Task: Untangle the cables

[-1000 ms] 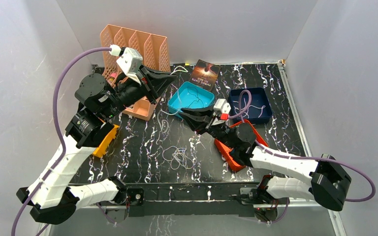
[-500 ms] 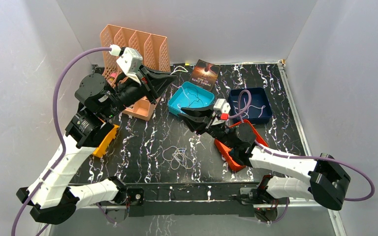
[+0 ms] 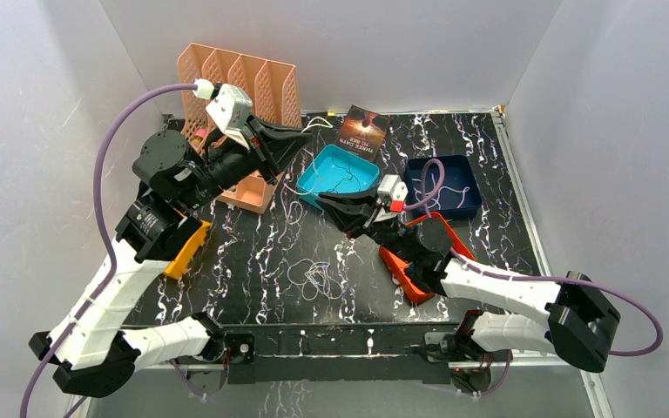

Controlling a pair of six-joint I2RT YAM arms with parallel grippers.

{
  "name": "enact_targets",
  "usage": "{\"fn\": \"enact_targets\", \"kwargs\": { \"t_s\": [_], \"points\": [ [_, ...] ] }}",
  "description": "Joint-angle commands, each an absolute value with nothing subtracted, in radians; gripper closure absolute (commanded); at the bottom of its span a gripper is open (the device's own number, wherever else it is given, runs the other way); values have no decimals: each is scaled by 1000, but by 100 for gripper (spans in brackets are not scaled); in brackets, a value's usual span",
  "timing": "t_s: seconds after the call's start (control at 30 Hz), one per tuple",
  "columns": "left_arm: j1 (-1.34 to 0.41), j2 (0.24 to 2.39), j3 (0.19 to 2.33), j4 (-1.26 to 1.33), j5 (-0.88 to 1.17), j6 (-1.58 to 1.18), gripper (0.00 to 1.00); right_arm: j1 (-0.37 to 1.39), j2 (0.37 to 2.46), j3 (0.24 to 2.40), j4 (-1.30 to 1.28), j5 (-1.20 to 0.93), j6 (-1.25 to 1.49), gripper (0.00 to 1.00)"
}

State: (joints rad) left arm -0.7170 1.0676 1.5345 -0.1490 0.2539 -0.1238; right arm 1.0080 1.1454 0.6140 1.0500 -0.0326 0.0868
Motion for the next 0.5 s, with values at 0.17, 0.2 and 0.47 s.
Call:
{"fn": "enact_targets", "kwargs": {
  "t_s": [0.17, 0.2, 0.47],
  "points": [
    [-719, 1052, 1561, -118, 257, -127, 100, 1005, 1120, 626, 1120, 8, 82, 57],
    [-719, 1053, 1562, -118, 258, -127, 100, 1005, 1123, 631, 1120, 12, 78, 55],
    [-719, 1052, 1560, -118, 259, -127, 100, 1004, 1147, 672, 1116, 74, 57, 49]
  ]
}}
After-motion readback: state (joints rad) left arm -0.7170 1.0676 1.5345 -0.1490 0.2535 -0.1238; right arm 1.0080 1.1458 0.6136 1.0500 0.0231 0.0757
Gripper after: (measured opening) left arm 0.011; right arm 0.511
